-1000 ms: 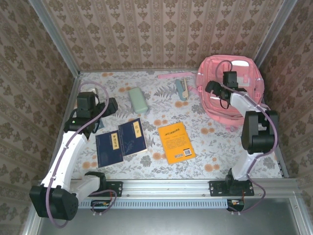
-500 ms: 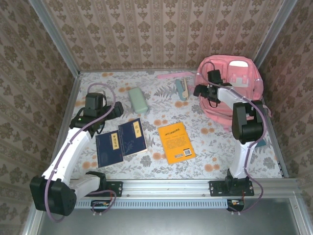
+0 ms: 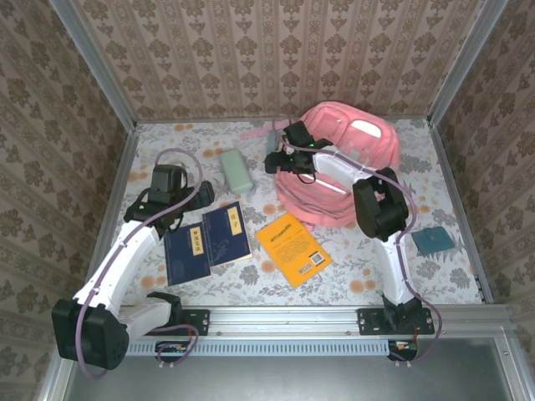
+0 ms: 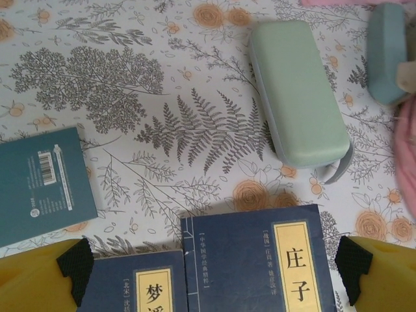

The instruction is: Pack books, pencil case, and school supplies into a backpack

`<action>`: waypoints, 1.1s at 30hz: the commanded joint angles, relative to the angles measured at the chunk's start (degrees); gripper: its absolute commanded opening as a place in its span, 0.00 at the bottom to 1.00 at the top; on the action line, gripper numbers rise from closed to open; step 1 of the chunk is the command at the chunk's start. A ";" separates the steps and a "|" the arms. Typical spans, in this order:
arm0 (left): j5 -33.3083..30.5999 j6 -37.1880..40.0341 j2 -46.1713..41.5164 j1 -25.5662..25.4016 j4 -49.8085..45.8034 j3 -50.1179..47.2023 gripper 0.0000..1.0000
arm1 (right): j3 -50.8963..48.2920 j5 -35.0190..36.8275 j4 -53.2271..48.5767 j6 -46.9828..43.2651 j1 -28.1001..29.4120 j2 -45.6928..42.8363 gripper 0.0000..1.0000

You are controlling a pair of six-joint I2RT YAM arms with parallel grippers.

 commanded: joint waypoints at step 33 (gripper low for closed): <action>3.95 -23.37 47.44 -31.81 8.95 26.82 0.71 | -44.45 14.26 0.99 -1.22 -13.88 -44.78 1.00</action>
